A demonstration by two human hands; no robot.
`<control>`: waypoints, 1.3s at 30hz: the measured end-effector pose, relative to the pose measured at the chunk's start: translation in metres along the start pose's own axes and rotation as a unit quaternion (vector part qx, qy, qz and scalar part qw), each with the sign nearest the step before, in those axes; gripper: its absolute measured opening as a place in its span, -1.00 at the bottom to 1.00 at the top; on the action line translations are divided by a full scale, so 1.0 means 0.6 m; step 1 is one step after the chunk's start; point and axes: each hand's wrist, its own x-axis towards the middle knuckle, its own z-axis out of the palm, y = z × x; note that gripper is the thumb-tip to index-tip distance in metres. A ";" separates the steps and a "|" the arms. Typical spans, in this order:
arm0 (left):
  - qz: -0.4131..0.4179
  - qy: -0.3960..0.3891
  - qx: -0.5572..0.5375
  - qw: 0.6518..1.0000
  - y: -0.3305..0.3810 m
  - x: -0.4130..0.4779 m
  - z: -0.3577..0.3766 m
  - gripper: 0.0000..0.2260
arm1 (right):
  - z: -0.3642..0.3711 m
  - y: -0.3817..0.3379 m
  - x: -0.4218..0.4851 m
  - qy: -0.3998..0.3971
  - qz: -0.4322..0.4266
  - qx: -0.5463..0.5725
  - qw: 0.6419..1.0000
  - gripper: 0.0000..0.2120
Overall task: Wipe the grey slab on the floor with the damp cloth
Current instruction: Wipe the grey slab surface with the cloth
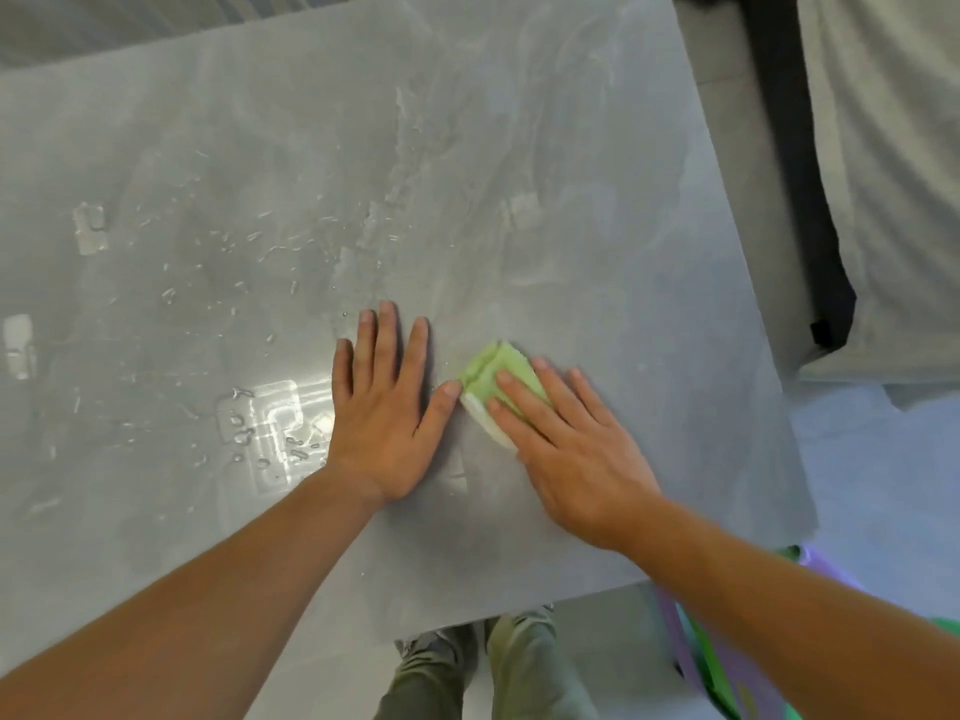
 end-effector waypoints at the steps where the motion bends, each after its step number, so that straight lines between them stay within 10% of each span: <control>1: 0.001 0.001 0.003 1.000 -0.001 0.000 0.001 -0.33 | -0.002 0.023 -0.003 0.002 -0.007 -0.012 1.000 -0.41; 7: 0.005 0.008 0.022 1.000 -0.003 -0.001 0.007 -0.34 | -0.024 0.086 0.049 0.084 0.368 0.068 0.924 -0.43; 13: 0.011 0.005 0.008 1.000 -0.001 0.001 0.004 -0.31 | 0.020 -0.038 -0.083 -0.007 0.046 0.005 0.999 -0.42; 20: 0.092 -0.001 -0.009 0.996 0.054 -0.033 0.017 -0.35 | -0.026 0.145 -0.058 0.069 0.396 0.057 0.914 -0.44; 39: 0.062 0.019 0.039 0.997 0.080 -0.042 0.062 -0.28 | -0.026 0.168 -0.139 0.054 0.392 0.061 0.916 -0.45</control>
